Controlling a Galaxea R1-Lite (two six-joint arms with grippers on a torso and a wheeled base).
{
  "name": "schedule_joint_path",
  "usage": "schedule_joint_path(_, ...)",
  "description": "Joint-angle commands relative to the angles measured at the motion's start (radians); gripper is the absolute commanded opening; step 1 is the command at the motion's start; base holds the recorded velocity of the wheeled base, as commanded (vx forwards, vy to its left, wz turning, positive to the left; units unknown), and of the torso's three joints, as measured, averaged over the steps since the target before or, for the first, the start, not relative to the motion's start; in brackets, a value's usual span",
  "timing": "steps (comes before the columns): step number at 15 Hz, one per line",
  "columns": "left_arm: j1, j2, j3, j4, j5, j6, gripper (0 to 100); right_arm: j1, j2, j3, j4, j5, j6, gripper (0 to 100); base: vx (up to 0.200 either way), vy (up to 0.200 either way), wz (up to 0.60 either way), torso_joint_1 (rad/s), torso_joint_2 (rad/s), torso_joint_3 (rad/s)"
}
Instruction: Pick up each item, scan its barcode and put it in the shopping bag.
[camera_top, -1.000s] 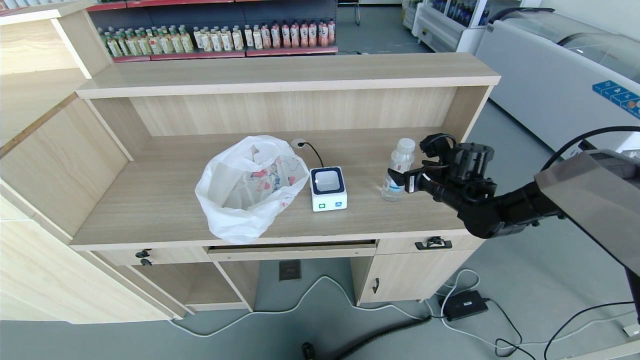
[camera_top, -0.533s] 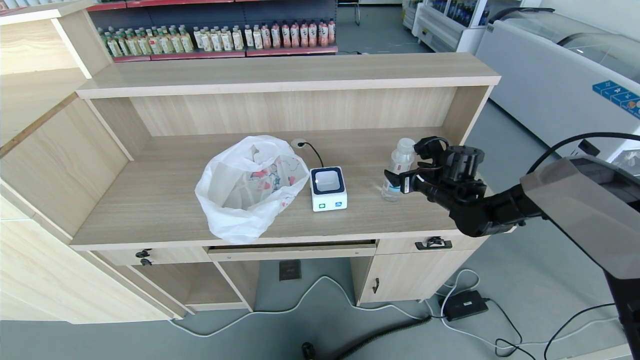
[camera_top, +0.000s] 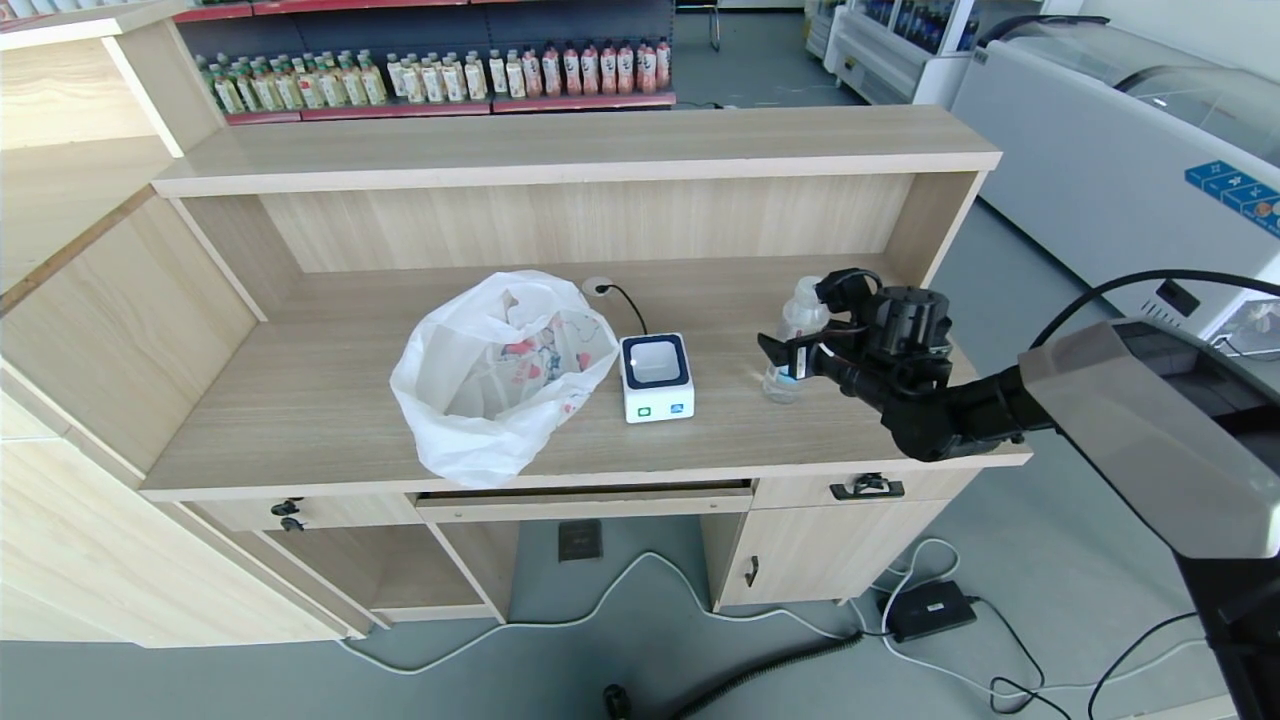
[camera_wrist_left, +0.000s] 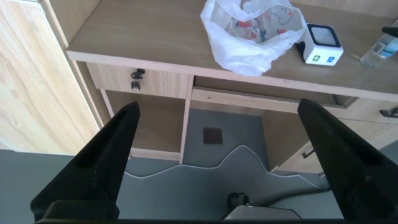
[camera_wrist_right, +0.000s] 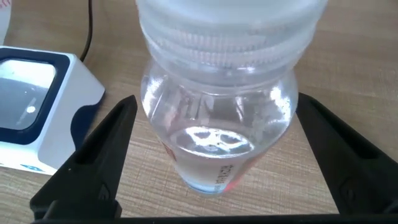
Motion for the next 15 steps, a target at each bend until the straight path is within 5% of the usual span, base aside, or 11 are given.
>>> schedule_joint_path(1,0.0,0.0,0.0,0.0,0.001,0.001,100,0.004,0.013,-0.01,-0.001,-0.001,0.0,100,0.0,0.0,0.0,0.0,0.0,0.0)
schedule_joint_path(10,0.0,0.0,0.0,0.0,0.001,-0.001,100,-0.001,0.062,-0.067,-0.001,0.003,0.027,100,0.0,0.0,0.0,0.0,0.0,0.0)
schedule_joint_path(11,0.0,0.0,0.0,0.0,0.001,-0.001,100,-0.001,0.07,-0.076,0.001,0.005,0.027,0,0.0,0.0,0.0,0.0,0.0,0.0)
schedule_joint_path(15,0.0,0.0,0.0,0.0,0.001,-0.001,100,-0.007,0.076,-0.082,-0.001,0.008,0.027,0,0.0,0.0,0.0,0.0,0.0,0.0)
